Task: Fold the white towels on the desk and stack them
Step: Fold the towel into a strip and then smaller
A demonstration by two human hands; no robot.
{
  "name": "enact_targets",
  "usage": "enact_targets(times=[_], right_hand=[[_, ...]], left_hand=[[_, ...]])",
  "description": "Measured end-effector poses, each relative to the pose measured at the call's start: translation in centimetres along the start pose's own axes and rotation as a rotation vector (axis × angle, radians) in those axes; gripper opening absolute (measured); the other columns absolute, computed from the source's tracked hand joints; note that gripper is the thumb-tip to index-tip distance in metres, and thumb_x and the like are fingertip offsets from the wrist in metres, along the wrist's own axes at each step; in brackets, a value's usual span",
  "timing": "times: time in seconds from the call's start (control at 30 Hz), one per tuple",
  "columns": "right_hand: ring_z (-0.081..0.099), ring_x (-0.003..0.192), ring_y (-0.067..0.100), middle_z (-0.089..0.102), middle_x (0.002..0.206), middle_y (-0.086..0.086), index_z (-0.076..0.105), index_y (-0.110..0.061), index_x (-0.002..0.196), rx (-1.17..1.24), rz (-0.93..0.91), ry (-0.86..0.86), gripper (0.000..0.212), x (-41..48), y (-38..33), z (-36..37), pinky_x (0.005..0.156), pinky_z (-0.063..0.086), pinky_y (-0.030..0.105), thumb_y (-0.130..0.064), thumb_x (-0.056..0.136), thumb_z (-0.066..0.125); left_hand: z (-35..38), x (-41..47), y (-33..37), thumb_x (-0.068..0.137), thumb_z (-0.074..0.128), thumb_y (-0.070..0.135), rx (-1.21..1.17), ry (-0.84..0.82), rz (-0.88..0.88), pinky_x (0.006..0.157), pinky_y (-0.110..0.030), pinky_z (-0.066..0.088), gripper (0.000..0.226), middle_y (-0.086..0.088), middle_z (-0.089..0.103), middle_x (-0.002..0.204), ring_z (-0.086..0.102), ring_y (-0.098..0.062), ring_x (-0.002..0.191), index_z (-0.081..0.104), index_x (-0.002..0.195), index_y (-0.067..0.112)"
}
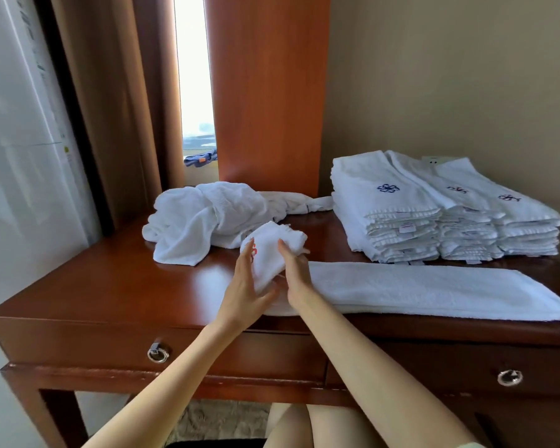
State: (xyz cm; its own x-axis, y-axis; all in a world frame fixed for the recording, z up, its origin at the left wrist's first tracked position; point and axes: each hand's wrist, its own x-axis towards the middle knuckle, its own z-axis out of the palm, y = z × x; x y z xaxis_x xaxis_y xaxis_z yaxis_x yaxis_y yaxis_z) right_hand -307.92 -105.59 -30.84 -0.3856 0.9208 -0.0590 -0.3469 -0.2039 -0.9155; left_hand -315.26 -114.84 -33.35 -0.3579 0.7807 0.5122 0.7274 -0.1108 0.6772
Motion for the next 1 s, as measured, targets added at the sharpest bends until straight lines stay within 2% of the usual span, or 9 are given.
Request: enact_targets(times=[0.13,0.23,0.33,0.5,0.6,0.67,0.8,0.9,1.0], right_hand=[[0.066,0.095,0.016,0.069,0.103,-0.001,0.061,-0.026,0.112,0.056,-0.155,0.020,0.019,0.3,-5.3,-3.3,0.076,0.058,0.037,-0.028,0.093,0.061],[0.062,0.109,0.028,0.066,0.119,0.009,0.058,-0.016,0.125,0.054,-0.210,0.112,0.032,0.2,-9.6,-8.4,0.093,0.052,0.050,-0.022,0.094,0.057],[0.062,0.106,0.030,0.066,0.116,0.012,0.060,-0.011,0.120,0.069,-0.277,0.251,0.028,-0.2,-12.7,-15.6,0.085,0.051,0.044,-0.011,0.093,0.055],[0.064,0.098,0.026,0.067,0.104,0.004,0.062,-0.010,0.121,-0.079,-0.325,0.458,0.028,-0.7,-16.0,-27.0,0.061,0.049,0.027,-0.009,0.093,0.055],[0.052,0.123,0.026,0.052,0.137,0.007,0.044,-0.014,0.144,-0.212,-0.253,0.566,0.051,-0.1,-16.5,-32.8,0.088,0.051,0.035,-0.009,0.094,0.055],[0.050,0.125,0.022,0.047,0.144,0.008,0.040,-0.012,0.145,-0.340,-0.238,0.608,0.061,-0.2,-16.3,-35.4,0.097,0.044,0.035,-0.018,0.091,0.065],[0.046,0.130,0.022,0.043,0.148,0.007,0.031,-0.015,0.150,-0.681,-0.078,0.558,0.082,0.1,-15.9,-37.1,0.096,0.042,0.031,-0.024,0.082,0.076],[0.056,0.117,0.022,0.060,0.129,0.017,0.045,-0.007,0.141,-0.623,-0.213,0.464,0.063,0.9,-16.0,-36.9,0.088,0.042,0.024,0.001,0.084,0.070],[0.060,0.103,0.016,0.067,0.113,0.012,0.055,-0.008,0.130,-0.693,-0.448,0.417,0.048,0.6,-17.5,-36.6,0.078,0.045,0.013,0.007,0.086,0.063]], left_hand=[[1.0,0.9,1.4,0.078,0.072,0.025,0.037,0.044,-0.012,0.087,-0.026,0.041,0.099,0.008,0.017,0.159,0.038,-0.016,0.136,0.006,0.153,0.025],[3.3,1.6,3.9,0.078,0.069,0.025,0.083,0.039,0.090,0.101,-0.037,0.044,0.095,0.005,0.020,0.159,0.034,-0.018,0.140,0.010,0.153,0.023],[6.5,2.3,6.0,0.075,0.063,0.008,0.251,-0.051,0.224,0.113,-0.042,0.034,0.092,-0.001,0.018,0.160,0.020,-0.021,0.147,0.015,0.153,0.019],[10.9,2.2,8.0,0.078,0.060,0.008,0.411,-0.261,0.274,0.118,-0.037,0.023,0.093,0.002,0.006,0.162,0.008,-0.021,0.149,0.010,0.153,0.031],[12.1,1.9,8.0,0.083,0.051,0.003,0.418,-0.339,0.307,0.115,-0.034,0.029,0.083,0.005,0.011,0.162,0.015,-0.020,0.148,0.017,0.153,0.030],[12.3,1.6,7.6,0.087,0.048,0.002,0.386,-0.392,0.307,0.115,-0.032,0.029,0.078,0.010,0.011,0.161,0.015,-0.018,0.148,0.019,0.153,0.032],[12.6,1.4,7.4,0.089,0.052,0.004,0.213,-0.306,0.230,0.103,-0.033,0.039,0.074,0.001,0.030,0.156,0.038,-0.026,0.138,0.022,0.152,0.028],[13.5,1.6,8.5,0.087,0.059,0.005,0.066,-0.182,0.123,0.089,-0.027,0.039,0.070,-0.004,0.044,0.148,0.049,-0.029,0.127,0.031,0.149,0.021],[13.9,1.7,9.6,0.079,0.060,-0.005,0.090,-0.148,0.173,0.097,-0.030,0.042,0.080,0.005,0.035,0.153,0.040,-0.022,0.136,0.033,0.147,0.027]])
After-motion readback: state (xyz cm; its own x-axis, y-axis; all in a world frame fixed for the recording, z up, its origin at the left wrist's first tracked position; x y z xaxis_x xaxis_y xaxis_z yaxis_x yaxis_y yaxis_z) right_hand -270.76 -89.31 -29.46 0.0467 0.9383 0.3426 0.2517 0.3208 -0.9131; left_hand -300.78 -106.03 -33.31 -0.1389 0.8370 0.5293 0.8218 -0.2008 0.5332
